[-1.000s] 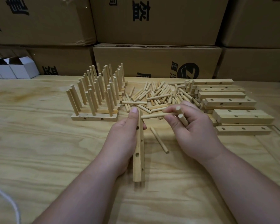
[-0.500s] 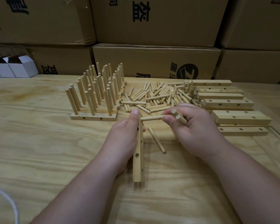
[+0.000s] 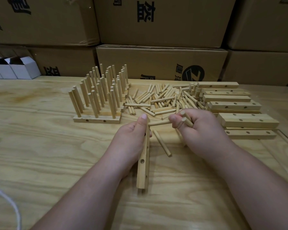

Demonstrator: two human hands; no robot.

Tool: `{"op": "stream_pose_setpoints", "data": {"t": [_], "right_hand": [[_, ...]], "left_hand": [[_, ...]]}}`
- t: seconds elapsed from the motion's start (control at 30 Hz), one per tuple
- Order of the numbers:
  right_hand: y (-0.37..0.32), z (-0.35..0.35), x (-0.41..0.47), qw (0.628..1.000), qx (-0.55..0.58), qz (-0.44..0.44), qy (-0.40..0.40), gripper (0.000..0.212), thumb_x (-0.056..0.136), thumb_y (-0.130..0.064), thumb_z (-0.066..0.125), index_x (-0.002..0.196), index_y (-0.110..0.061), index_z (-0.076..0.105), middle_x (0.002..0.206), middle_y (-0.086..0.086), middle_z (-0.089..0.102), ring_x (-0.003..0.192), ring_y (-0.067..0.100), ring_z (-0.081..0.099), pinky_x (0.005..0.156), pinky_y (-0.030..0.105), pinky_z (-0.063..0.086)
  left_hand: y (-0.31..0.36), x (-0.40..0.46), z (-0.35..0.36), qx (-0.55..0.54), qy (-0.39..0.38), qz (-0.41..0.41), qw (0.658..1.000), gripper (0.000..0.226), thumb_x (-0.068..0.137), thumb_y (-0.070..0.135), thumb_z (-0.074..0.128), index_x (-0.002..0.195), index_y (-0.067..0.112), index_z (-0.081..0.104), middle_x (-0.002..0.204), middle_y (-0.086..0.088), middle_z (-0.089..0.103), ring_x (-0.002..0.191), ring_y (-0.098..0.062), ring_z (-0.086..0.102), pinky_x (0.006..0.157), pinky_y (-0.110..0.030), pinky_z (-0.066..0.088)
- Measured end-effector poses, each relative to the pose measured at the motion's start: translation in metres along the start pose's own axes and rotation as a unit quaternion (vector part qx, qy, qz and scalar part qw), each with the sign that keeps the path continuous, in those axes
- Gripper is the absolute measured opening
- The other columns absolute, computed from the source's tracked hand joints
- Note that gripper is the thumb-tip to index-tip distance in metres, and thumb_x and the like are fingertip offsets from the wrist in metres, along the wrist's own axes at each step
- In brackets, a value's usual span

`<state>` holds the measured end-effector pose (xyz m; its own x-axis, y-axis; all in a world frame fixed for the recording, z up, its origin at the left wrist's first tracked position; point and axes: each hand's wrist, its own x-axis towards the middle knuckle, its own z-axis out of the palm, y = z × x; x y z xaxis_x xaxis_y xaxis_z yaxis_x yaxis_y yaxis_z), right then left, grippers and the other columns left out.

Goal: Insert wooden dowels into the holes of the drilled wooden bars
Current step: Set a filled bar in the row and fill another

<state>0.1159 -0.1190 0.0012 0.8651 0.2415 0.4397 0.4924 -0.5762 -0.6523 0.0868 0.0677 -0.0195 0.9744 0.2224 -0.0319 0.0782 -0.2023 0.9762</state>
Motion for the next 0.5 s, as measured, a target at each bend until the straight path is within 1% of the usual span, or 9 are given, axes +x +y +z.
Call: {"op": "stream_pose_setpoints", "data": {"t": [0.1,0.23,0.33,0.43,0.5], "right_hand": [[0.0007,0.0011,-0.0003,1.000,0.007,0.018,-0.001,0.047,0.092,-0.053,0.055,0.072,-0.011,0.064,0.066,0.003,0.058,0.065,0.017,0.053,0.053,0.028,0.040],[-0.0018,0.0050,0.0000,1.000,-0.005,0.013,0.005,0.044,0.096,-0.050,0.056,0.072,-0.013,0.064,0.068,0.000,0.062,0.068,0.015,0.056,0.055,0.027,0.043],[-0.0029,0.0055,0.0004,1.000,-0.001,0.011,0.001,0.043,0.096,-0.049,0.056,0.072,-0.014,0.064,0.071,-0.001,0.062,0.070,0.016,0.057,0.058,0.027,0.044],[-0.0014,0.0029,0.0006,0.999,0.019,0.028,-0.007,0.045,0.095,-0.051,0.056,0.073,-0.013,0.063,0.071,0.002,0.062,0.068,0.017,0.056,0.053,0.027,0.044],[-0.0007,0.0012,0.0011,0.999,0.019,0.043,-0.013,0.046,0.093,-0.054,0.056,0.074,-0.013,0.064,0.073,0.004,0.065,0.072,0.018,0.059,0.061,0.030,0.051]], "left_hand": [[-0.0010,0.0010,0.0003,0.002,0.003,0.000,1.000,0.054,0.096,0.069,0.042,0.073,0.029,0.070,0.055,0.007,0.061,0.047,-0.003,0.054,0.061,-0.030,0.043],[-0.0020,0.0021,0.0017,-0.007,0.010,-0.007,1.000,0.056,0.096,0.070,0.040,0.067,0.033,0.070,0.054,0.008,0.060,0.047,-0.006,0.055,0.062,-0.031,0.044],[-0.0016,0.0027,0.0021,-0.008,0.012,-0.006,1.000,0.055,0.097,0.069,0.039,0.064,0.037,0.070,0.052,0.009,0.060,0.045,-0.003,0.054,0.062,-0.030,0.042],[-0.0016,0.0022,0.0010,-0.005,0.003,-0.002,1.000,0.053,0.098,0.068,0.040,0.066,0.038,0.070,0.054,0.010,0.063,0.046,0.001,0.056,0.061,-0.029,0.041],[-0.0020,0.0019,0.0002,0.000,-0.004,0.003,1.000,0.052,0.097,0.068,0.040,0.067,0.038,0.070,0.054,0.011,0.062,0.046,0.002,0.055,0.060,-0.028,0.040]]}}
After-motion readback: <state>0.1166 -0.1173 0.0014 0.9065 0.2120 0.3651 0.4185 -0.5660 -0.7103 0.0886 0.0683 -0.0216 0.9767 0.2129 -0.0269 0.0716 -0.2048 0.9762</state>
